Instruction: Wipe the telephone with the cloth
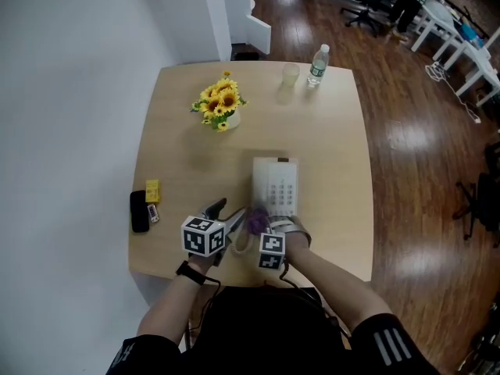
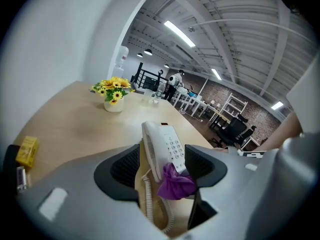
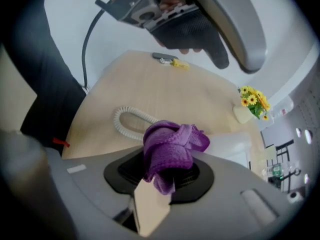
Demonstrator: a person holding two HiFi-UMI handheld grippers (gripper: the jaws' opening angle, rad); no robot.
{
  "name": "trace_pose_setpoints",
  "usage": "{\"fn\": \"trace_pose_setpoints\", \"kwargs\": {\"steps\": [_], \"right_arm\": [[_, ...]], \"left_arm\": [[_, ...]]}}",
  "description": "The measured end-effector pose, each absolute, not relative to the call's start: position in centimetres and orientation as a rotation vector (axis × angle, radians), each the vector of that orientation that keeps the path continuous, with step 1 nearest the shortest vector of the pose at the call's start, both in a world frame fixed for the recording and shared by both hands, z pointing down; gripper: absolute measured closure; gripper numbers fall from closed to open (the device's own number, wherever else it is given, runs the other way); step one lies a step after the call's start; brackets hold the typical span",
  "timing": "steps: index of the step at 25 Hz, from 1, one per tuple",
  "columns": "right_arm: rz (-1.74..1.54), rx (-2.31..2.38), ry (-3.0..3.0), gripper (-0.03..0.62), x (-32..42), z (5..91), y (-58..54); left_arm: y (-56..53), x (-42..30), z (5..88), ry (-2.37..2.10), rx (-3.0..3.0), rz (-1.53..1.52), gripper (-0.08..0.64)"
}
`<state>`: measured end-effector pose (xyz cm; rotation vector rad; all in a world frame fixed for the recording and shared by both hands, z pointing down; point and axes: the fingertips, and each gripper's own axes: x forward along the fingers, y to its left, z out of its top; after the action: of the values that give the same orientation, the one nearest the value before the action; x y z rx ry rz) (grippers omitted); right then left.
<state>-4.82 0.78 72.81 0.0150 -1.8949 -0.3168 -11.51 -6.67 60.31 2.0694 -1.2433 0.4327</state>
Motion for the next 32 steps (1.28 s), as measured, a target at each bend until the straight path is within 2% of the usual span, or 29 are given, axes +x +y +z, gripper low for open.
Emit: {"fn": "trace_pose_setpoints", "kwargs": {"steps": [5, 11, 20, 32], "right_arm": [[-0.083, 0.216, -2.113, 0.453, -3.3, 69.3, 1.1], [0.135, 0.526, -2.259, 0.451, 2.0, 63.4, -1.0], [0.288, 0.799, -2.321, 0.451, 8.8, 60.6, -2.9], [0.343, 0.856, -2.366, 0.451, 12.1, 59.0, -3.9]], "left_arm": [[-8.7, -9.5, 61.5, -1.232, 2.029, 0.453, 0.281], [-12.9, -6.6, 63.4, -1.306, 1.997, 0.528, 0.279], [-15.9, -5.7, 68.0, -1.447, 1.842, 0.662, 0.293], [-17.7, -5.9, 70.7, -1.556, 1.765, 0.747, 0.316]]}}
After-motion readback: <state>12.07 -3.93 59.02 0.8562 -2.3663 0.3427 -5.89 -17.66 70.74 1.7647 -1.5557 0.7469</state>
